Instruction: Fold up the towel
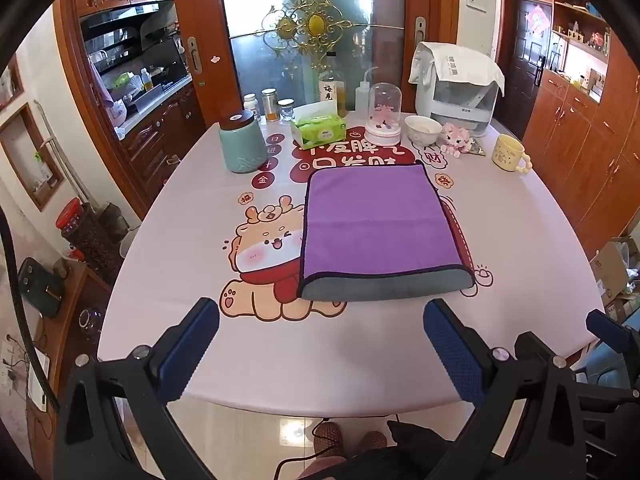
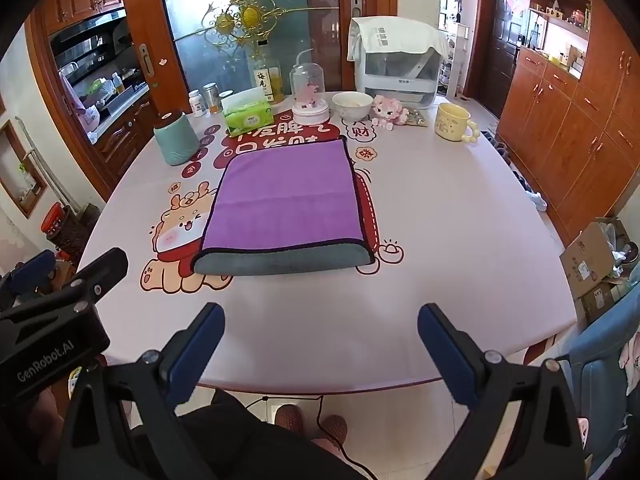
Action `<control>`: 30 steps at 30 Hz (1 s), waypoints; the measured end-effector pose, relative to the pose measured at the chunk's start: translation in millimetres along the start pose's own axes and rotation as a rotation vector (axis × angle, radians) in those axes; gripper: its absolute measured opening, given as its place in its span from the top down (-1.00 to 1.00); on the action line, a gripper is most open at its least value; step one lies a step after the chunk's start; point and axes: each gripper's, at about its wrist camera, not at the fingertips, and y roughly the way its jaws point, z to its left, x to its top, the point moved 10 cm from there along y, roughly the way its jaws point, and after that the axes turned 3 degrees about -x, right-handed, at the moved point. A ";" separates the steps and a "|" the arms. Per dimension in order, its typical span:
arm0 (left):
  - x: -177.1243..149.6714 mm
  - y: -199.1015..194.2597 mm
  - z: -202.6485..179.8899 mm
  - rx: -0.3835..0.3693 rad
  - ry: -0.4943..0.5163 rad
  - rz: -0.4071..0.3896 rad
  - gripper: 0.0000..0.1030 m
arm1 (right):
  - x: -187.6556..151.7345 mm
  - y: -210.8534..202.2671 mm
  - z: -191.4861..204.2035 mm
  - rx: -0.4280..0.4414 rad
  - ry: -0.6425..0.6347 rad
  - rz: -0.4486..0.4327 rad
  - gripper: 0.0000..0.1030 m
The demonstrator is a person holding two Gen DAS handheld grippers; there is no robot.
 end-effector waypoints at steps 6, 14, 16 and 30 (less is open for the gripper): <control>0.1 -1.2 -0.8 -0.008 -0.004 -0.001 -0.97 | 0.6 0.5 -0.6 -0.001 -0.001 -0.002 -0.90; 4.8 -0.8 -1.5 -0.007 -0.005 0.001 -0.97 | 1.1 1.0 -0.4 -0.001 -0.003 -0.003 -0.90; 5.3 -0.9 -1.9 -0.007 -0.006 0.001 -0.97 | 1.2 1.7 -0.3 -0.001 -0.004 -0.002 -0.90; 3.2 -2.6 -5.1 -0.011 -0.005 0.004 -0.97 | 0.8 0.9 0.7 -0.005 -0.001 -0.002 -0.90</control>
